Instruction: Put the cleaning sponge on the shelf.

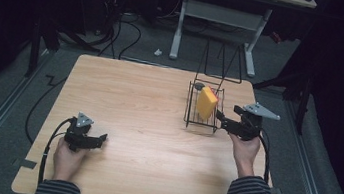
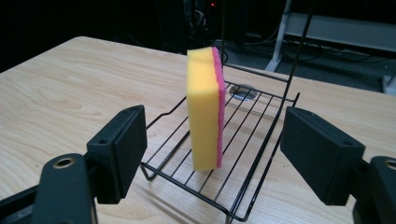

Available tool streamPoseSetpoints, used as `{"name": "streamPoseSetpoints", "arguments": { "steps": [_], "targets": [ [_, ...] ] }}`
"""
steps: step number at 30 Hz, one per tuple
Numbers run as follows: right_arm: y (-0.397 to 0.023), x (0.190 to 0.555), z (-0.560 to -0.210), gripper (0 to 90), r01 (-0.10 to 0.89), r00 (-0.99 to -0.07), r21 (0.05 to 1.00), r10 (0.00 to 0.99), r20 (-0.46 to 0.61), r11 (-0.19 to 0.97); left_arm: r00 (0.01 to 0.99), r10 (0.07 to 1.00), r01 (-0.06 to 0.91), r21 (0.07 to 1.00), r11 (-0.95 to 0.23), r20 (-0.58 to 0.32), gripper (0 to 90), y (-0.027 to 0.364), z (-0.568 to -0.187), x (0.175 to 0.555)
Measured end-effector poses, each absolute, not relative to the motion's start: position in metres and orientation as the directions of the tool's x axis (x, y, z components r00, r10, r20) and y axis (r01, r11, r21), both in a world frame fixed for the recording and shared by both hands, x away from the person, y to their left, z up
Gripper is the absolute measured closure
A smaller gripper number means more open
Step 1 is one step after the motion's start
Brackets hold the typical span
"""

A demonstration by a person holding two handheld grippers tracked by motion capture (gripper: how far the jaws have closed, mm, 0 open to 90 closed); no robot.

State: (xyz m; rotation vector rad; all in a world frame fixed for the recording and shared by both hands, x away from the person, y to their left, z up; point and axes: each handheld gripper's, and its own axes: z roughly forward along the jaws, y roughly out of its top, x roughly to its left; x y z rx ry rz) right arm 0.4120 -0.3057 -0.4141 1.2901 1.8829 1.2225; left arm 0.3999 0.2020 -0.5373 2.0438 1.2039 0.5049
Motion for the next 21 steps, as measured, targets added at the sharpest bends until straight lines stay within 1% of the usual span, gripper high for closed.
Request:
{"name": "streamPoseSetpoints", "arguments": {
  "steps": [7,15,21],
  "targets": [
    [-0.311,0.396,-0.404,25.8,0.396,-0.395,0.91,0.918,0.046,0.124,0.491,0.871,0.598,0.735,-0.321,-0.019,19.7,0.202,-0.537,0.4],
    [-0.321,0.38,-0.403,26.2,0.387,-0.385,0.917,0.921,0.06,0.102,0.49,0.871,0.598,0.736,-0.318,-0.021,19.7,0.202,-0.537,0.4],
    [-0.326,0.368,-0.402,26.5,0.359,-0.389,0.93,0.919,0.069,0.082,0.493,0.87,0.598,0.733,-0.325,-0.017,19.6,0.202,-0.537,0.4]
  ]
}}
